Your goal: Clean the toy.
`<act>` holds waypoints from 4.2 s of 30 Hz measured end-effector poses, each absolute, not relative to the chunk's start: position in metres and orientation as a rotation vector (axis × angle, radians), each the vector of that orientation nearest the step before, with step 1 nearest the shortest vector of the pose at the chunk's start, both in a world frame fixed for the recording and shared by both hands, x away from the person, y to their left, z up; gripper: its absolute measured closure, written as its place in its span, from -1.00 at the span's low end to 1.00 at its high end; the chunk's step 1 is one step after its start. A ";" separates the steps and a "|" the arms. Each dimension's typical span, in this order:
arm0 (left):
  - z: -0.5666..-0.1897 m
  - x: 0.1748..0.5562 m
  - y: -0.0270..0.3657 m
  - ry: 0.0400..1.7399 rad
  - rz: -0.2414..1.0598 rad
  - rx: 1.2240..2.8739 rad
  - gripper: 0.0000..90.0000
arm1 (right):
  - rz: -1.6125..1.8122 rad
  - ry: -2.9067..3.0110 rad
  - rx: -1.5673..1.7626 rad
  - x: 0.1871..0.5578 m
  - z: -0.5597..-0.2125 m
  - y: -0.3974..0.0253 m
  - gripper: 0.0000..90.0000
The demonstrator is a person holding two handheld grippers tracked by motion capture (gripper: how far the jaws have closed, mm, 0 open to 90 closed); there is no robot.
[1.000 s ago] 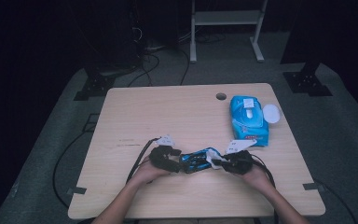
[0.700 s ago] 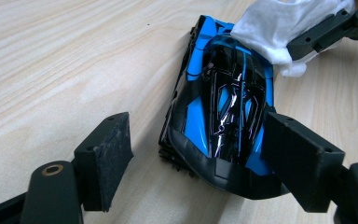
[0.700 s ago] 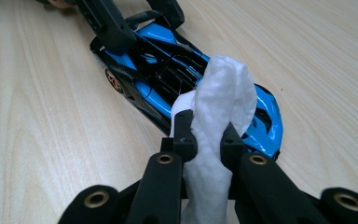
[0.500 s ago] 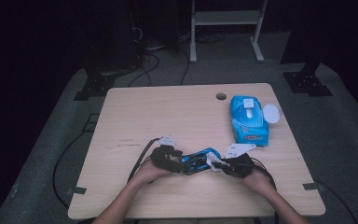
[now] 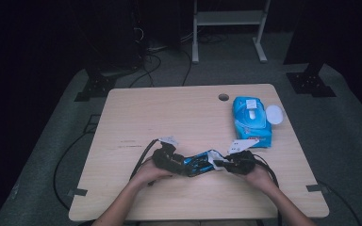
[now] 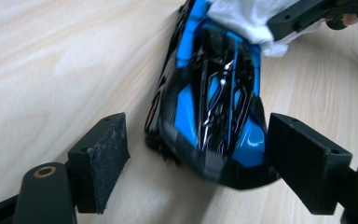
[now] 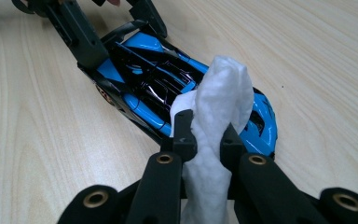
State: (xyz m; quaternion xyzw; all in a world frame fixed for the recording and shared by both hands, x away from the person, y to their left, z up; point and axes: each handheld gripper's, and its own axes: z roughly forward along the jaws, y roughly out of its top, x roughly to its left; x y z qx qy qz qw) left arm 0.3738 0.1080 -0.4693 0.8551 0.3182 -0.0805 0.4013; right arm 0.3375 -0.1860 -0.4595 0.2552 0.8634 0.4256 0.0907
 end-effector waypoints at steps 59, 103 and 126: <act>-0.458 0.308 0.097 0.561 0.322 2.174 0.28 | 1.348 2.644 0.918 0.345 -0.457 -0.230 0.25; -0.460 0.345 0.094 0.361 0.353 2.247 0.07 | 1.152 2.505 0.454 0.344 -0.441 -0.194 0.38; -0.463 0.346 0.111 0.436 0.250 2.140 0.18 | 1.224 2.499 0.572 0.339 -0.421 -0.205 0.40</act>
